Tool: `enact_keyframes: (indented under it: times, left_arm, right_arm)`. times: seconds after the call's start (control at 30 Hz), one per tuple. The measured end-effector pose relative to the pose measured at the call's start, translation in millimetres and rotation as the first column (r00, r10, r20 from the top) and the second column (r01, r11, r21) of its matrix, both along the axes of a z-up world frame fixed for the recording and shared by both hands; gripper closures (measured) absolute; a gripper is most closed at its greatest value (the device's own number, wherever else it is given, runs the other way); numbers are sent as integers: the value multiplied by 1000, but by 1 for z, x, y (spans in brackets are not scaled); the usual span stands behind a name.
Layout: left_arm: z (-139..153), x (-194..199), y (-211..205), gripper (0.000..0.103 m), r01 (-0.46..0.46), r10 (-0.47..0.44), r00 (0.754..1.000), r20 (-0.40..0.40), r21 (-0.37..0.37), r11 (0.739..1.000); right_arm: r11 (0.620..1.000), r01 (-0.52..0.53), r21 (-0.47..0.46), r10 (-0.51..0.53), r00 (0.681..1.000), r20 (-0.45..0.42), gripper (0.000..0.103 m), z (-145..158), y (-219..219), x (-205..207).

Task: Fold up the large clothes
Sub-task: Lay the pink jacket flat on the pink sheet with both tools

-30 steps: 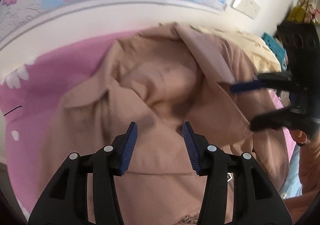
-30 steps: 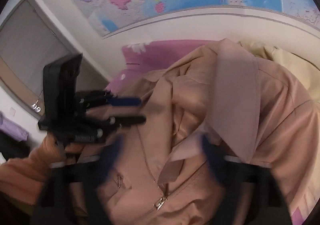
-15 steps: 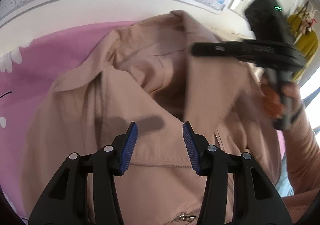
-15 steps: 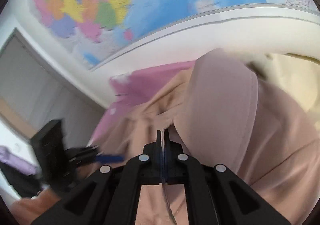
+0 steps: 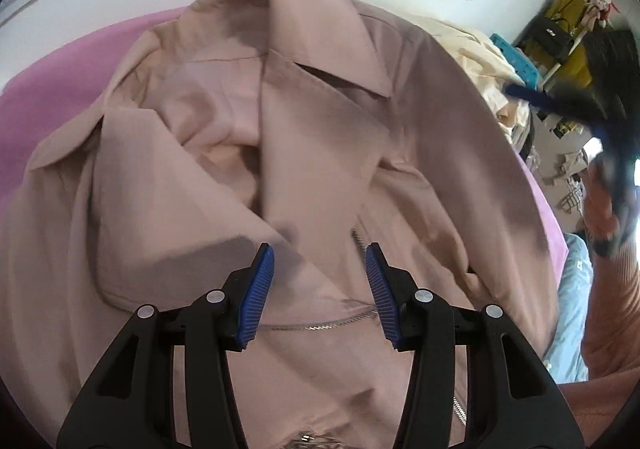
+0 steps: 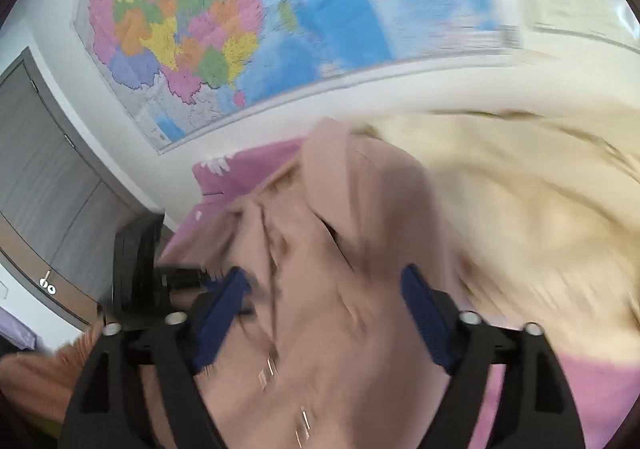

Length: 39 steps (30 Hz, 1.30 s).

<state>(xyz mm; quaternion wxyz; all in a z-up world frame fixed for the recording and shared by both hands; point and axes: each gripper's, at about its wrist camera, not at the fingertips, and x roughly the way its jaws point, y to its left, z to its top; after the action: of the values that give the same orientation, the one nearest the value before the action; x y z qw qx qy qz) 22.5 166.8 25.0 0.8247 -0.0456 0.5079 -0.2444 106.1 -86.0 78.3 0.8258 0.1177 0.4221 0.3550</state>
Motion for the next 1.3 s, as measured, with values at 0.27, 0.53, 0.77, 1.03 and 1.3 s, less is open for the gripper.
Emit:
enact_keyframes:
  times: [0.27,0.53,0.77,1.03,1.3]
  left_arm:
    - [14,-32,-22,56,11,-12,999,36,18,1000]
    - [22,-62,-37,55,6,-6,999,44,1,1000]
    - [37,-83,-35,55,2,0,997,71,-37,999]
    - [54,-86,-39,55,32,-20,994,104,-111,993]
    - [50,-107,-49,55,96,-84,990,115,-103,990]
  right_arm:
    - [999,42,-10,-43,981,-190,19,-81,-79,-105]
    - [997,-76,-13,72,974,-215,98,-98,-51,-140]
    - [999,-20,-47,16,996,-85,100,-33,-75,-132]
    - [999,51,-4,-51,999,15,101,52,-92,-95]
    - [999,-28,-19,25,992,-122,44,2,-38,-72]
